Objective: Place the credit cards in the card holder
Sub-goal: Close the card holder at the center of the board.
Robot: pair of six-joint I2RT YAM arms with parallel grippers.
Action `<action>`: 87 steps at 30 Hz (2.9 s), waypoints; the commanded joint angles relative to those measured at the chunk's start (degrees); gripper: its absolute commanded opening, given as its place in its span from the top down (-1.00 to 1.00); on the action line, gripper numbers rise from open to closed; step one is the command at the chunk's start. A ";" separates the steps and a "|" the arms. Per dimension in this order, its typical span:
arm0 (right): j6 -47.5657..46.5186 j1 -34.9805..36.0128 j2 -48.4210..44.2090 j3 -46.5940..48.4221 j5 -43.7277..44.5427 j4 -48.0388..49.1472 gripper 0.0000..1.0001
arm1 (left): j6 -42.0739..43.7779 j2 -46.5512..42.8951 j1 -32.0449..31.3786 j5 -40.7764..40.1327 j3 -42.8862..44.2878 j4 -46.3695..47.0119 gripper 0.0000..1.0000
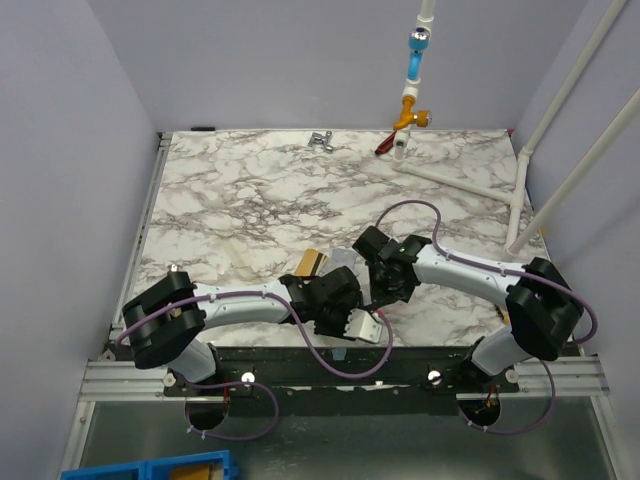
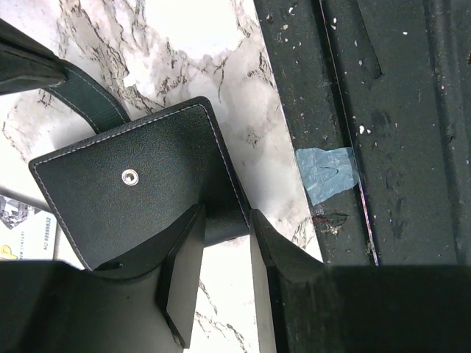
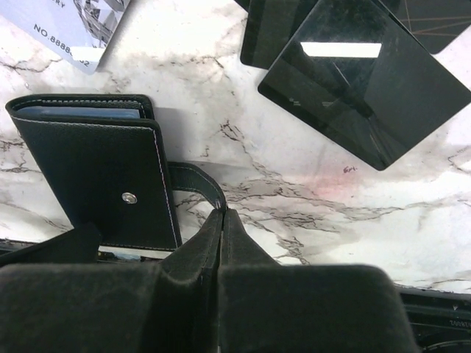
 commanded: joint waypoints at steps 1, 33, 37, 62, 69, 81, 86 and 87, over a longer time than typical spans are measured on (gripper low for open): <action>1.71 -0.04 -3.40 -1.87 3.20 1.02 0.99 | 0.71 1.38 -0.90 -1.86 2.00 -2.76 0.37; 5.81 -0.07 -6.56 -5.68 2.90 5.46 0.30 | -0.44 4.86 -1.10 -3.75 5.58 -5.57 0.64; 6.34 -0.02 -6.93 -6.02 3.28 5.55 0.47 | -0.52 4.82 -1.12 -3.89 5.47 -5.57 0.65; 7.31 -0.08 -5.47 -8.60 -7.81 15.19 0.99 | -0.87 5.29 -1.06 -3.97 6.12 -6.68 0.69; 7.51 -0.13 -4.66 -8.27 -7.37 16.54 0.99 | -0.87 5.43 -1.06 -3.88 6.17 -6.84 0.70; 7.01 -0.07 -1.67 -8.14 -8.44 18.34 0.99 | -0.79 5.60 -1.07 -3.54 6.34 -7.58 0.74; 6.95 -0.10 -1.15 -8.11 -8.59 18.34 0.99 | -0.63 5.78 -1.04 -3.45 6.52 -7.77 0.77; 6.92 -0.05 -0.92 -8.25 -8.73 18.34 0.99 | -0.60 5.72 -1.10 -3.45 6.52 -7.87 0.77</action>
